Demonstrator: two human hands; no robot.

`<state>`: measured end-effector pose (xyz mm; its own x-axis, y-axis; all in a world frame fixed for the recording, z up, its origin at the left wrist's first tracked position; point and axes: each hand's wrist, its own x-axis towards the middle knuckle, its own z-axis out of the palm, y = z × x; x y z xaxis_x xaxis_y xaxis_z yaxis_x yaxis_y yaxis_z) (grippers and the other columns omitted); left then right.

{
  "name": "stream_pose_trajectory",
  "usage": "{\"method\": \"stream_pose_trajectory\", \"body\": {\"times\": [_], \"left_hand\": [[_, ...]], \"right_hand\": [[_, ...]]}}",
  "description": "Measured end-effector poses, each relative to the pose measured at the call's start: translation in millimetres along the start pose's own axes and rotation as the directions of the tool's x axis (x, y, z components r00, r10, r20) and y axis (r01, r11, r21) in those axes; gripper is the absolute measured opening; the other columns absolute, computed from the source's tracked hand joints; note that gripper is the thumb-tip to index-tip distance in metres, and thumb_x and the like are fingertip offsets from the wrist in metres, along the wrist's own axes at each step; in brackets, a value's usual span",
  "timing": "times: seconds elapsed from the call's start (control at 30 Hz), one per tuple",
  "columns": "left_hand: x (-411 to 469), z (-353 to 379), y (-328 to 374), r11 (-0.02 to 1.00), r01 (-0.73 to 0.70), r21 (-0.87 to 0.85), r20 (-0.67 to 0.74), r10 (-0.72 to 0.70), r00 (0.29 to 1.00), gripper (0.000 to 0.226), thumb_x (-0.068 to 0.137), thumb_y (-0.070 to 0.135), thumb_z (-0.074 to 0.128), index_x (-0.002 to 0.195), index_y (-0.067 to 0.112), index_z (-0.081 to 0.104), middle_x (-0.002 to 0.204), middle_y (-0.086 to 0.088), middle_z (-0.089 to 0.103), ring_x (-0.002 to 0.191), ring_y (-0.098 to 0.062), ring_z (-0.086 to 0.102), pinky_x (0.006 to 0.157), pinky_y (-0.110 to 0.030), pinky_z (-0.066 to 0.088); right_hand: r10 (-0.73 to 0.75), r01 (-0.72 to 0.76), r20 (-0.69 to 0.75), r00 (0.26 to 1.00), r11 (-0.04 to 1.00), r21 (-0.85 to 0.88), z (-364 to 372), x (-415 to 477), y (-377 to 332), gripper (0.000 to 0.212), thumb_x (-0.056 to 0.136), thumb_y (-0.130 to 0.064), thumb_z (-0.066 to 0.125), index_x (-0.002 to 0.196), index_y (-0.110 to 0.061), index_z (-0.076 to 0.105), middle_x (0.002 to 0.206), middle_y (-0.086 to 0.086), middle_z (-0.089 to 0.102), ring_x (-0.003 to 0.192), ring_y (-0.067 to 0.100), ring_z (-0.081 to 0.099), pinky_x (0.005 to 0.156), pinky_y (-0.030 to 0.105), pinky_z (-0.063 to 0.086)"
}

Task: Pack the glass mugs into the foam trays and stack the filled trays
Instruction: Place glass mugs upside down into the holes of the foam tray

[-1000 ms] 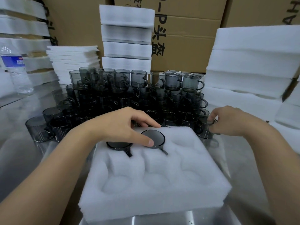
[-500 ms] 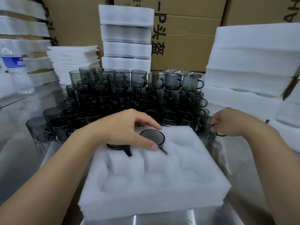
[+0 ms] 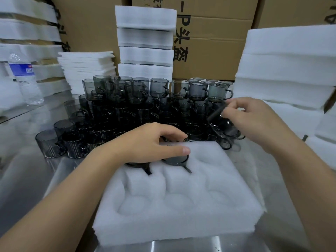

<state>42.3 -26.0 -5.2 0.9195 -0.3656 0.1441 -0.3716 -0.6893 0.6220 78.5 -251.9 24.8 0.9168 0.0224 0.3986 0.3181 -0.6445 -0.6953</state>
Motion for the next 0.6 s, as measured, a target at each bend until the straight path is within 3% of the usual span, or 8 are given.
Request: {"method": "stream_pose_trajectory", "body": {"times": [0.1,0.17,0.23,0.3,0.37,0.47,0.6], "left_hand": [[2,3,0,0.999,-0.005,-0.045,-0.057,0.002,0.998,0.070,0.056,0.070,0.057,0.117,0.037,0.063,0.109,0.026,0.065,0.099,0.017,0.056,0.091,-0.010,0.045],[3,5,0,0.997,-0.011,-0.083,-0.092,0.004,0.996,0.047,0.066,0.060,0.065,0.111,0.043,0.064,0.106,0.024,0.068,0.098,0.015,0.059,0.092,-0.016,0.048],[6,6,0,0.986,-0.045,-0.161,-0.141,0.023,0.990,0.022,0.078,0.040,0.070,0.093,0.055,0.064,0.098,0.020,0.071,0.093,0.011,0.062,0.090,-0.016,0.049],[9,8,-1,0.959,-0.051,-0.277,-0.208,-0.008,0.978,0.025,0.081,0.034,0.069,0.103,0.046,0.066,0.101,0.010,0.072,0.093,0.006,0.064,0.087,-0.018,0.051],[11,8,0,0.921,-0.015,-0.389,-0.218,-0.076,0.973,0.045,0.082,0.035,0.066,0.125,0.025,0.060,0.105,0.008,0.071,0.092,0.003,0.065,0.078,-0.018,0.054],[10,7,3,0.863,0.010,-0.505,-0.192,-0.123,0.974,0.066,0.070,0.047,0.063,0.128,0.016,0.058,0.102,0.007,0.072,0.090,-0.004,0.068,0.075,-0.020,0.056],[9,6,2,0.820,0.005,-0.572,-0.192,-0.139,0.972,0.048,0.082,0.033,0.064,0.126,0.015,0.059,0.099,0.002,0.073,0.084,-0.006,0.068,0.086,-0.030,0.056]], "right_hand": [[-0.150,0.152,-0.026,0.988,0.983,0.101,15,-10,-10,0.022,0.083,-0.016,0.061,0.061,-0.015,0.056,0.099,-0.013,0.060,0.096,0.012,0.059,0.081,0.028,0.043],[-0.236,0.238,-0.029,0.971,0.964,0.122,27,-16,-12,0.020,0.083,-0.014,0.062,0.064,-0.017,0.058,0.112,-0.013,0.055,0.107,0.005,0.054,0.091,0.025,0.041],[-0.321,0.323,-0.042,0.946,0.939,0.120,37,-22,-11,0.016,0.082,-0.013,0.065,0.068,-0.016,0.058,0.119,-0.010,0.052,0.108,0.002,0.051,0.090,0.018,0.038],[-0.414,0.417,-0.056,0.909,0.906,0.073,46,-27,-9,0.010,0.082,-0.014,0.067,0.074,-0.015,0.062,0.122,-0.007,0.051,0.107,0.005,0.050,0.088,0.012,0.035],[-0.508,0.509,-0.064,0.859,0.861,-0.003,53,-31,-8,0.006,0.082,-0.016,0.068,0.082,-0.010,0.067,0.124,0.000,0.052,0.110,0.016,0.052,0.091,0.019,0.035],[-0.619,0.612,-0.065,0.782,0.784,-0.102,57,-34,-7,0.011,0.081,-0.015,0.071,0.089,-0.006,0.070,0.124,0.010,0.053,0.113,0.027,0.052,0.097,0.030,0.038],[-0.648,0.643,-0.103,0.755,0.762,-0.076,56,-33,-8,0.022,0.077,-0.020,0.073,0.090,-0.006,0.064,0.119,0.007,0.051,0.112,0.017,0.050,0.095,0.020,0.037]]}}
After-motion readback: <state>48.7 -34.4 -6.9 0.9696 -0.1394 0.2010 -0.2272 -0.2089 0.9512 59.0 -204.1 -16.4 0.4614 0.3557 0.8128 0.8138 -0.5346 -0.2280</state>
